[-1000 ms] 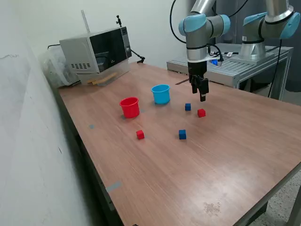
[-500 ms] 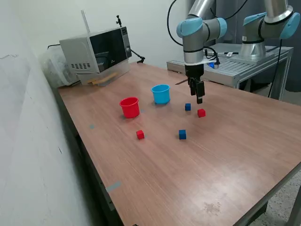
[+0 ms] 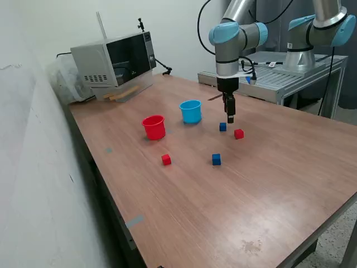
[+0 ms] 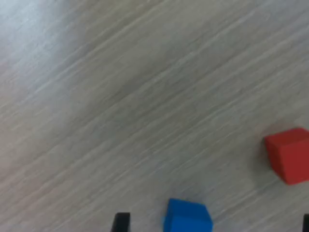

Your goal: Place red objects in the red bin, and blue objects in the blue bin.

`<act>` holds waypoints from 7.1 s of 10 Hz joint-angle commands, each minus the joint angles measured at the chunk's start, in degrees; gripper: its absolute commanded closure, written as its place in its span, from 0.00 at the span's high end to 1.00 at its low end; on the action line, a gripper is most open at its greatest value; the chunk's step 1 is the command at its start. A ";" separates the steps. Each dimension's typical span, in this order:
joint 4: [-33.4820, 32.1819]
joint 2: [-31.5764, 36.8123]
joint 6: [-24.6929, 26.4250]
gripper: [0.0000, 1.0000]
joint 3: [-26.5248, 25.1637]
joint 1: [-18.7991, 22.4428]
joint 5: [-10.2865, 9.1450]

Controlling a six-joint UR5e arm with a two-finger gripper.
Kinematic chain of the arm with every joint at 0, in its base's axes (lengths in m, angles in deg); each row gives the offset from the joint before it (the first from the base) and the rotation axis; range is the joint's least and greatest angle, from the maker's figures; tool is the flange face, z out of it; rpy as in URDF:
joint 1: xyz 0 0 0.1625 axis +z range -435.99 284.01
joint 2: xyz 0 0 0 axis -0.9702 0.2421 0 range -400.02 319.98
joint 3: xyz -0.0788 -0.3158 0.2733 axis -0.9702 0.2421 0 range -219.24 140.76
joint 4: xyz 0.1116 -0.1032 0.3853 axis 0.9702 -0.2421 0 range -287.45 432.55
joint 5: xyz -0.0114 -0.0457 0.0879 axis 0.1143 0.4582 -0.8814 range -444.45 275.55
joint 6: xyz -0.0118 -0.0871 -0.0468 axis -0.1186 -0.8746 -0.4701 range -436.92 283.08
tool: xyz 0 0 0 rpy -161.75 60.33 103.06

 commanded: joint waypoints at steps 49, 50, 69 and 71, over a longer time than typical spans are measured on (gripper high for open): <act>6.97 4.52 -52.33 1.00 5.21 -14.73 0.23; 6.97 4.43 -52.42 1.00 5.73 -15.00 0.14; 10.48 6.47 -17.09 1.00 5.74 8.12 -6.89; 9.09 4.09 -16.82 1.00 5.65 8.12 -6.45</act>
